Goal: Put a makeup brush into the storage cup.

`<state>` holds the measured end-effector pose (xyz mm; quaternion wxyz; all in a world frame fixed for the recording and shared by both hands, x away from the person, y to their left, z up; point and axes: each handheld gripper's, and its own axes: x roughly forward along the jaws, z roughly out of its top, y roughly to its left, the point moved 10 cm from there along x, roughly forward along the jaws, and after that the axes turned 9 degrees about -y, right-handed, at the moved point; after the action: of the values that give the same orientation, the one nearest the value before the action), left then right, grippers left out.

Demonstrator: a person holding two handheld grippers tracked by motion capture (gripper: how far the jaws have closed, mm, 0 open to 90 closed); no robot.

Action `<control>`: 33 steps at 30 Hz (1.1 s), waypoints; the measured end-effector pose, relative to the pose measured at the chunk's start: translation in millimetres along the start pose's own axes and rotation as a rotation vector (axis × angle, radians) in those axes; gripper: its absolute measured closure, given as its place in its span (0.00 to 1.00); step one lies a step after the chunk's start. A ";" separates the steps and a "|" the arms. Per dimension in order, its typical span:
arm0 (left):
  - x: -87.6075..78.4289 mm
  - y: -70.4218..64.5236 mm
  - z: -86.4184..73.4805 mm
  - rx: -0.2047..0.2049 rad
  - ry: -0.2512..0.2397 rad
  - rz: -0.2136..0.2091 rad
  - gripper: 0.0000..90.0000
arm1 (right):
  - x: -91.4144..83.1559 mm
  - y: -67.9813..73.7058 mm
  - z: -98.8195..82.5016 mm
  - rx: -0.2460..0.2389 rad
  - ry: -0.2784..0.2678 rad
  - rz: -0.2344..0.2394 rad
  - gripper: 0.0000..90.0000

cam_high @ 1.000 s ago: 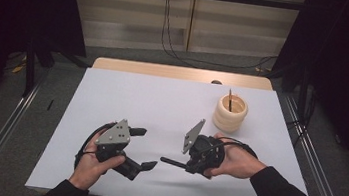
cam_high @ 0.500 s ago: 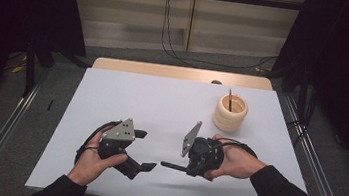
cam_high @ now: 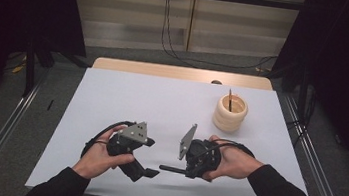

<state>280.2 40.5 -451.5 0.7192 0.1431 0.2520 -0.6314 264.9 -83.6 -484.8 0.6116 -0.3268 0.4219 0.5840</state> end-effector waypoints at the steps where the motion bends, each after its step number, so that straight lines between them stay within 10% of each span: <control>1: 1.6 1.0 -0.2 0.004 0.008 0.009 0.09 | 0.3 0.1 0.3 0.005 0.002 -0.004 0.87; 15: 22.1 -3.8 -7.7 0.068 0.189 -0.035 0.15 | 5.2 1.6 3.8 -0.031 0.005 0.006 0.87; 33: 29.2 -11.8 -15.7 0.091 0.301 -0.081 0.67 | 7.4 3.5 11.8 -0.075 -0.010 0.018 0.87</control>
<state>268.0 22.4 -479.1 0.6402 0.2582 0.3336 -0.6420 262.8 -69.5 -486.0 0.5958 -0.3429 0.3994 0.6065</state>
